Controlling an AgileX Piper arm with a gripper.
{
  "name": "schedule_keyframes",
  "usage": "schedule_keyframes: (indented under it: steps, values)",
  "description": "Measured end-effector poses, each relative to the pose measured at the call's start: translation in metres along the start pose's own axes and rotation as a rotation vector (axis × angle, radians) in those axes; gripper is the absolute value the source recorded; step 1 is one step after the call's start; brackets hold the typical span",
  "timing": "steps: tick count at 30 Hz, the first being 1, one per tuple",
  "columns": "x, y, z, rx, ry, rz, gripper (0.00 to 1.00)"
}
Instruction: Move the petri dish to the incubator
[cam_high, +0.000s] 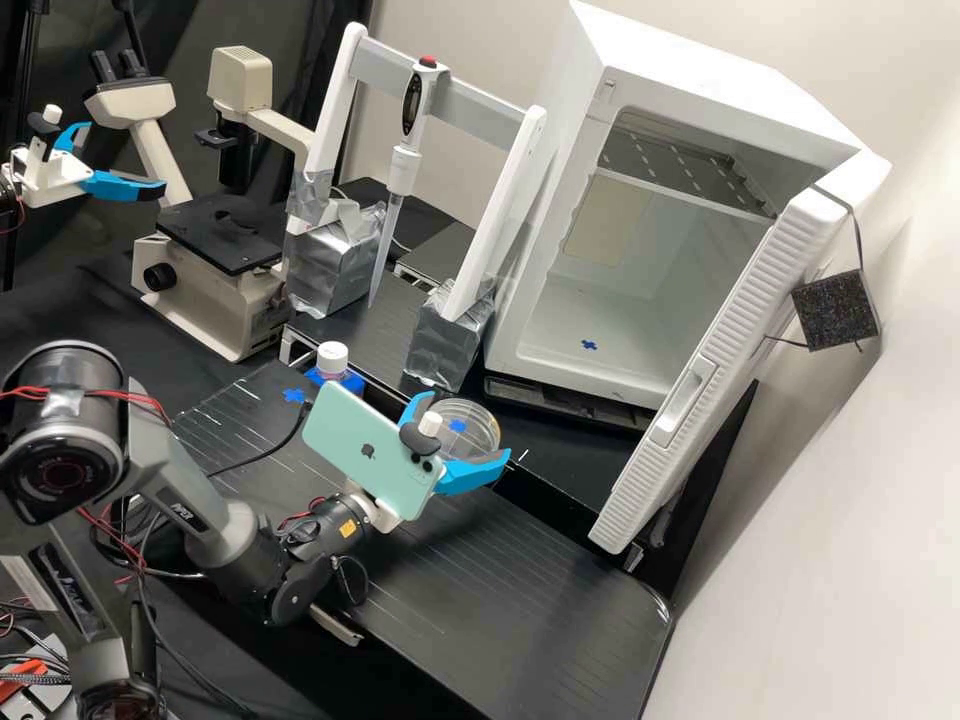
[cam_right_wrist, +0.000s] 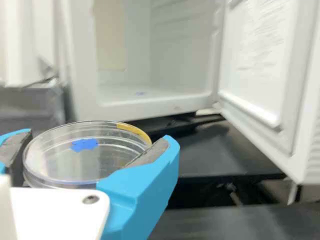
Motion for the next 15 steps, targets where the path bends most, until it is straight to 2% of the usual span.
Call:
schedule_keyframes:
  steps: [10,15]
  values:
    - [0.032,0.017,-0.003,0.03,0.033,0.087,0.0]
    - [0.067,0.026,-0.01,0.043,0.074,0.157,0.0]
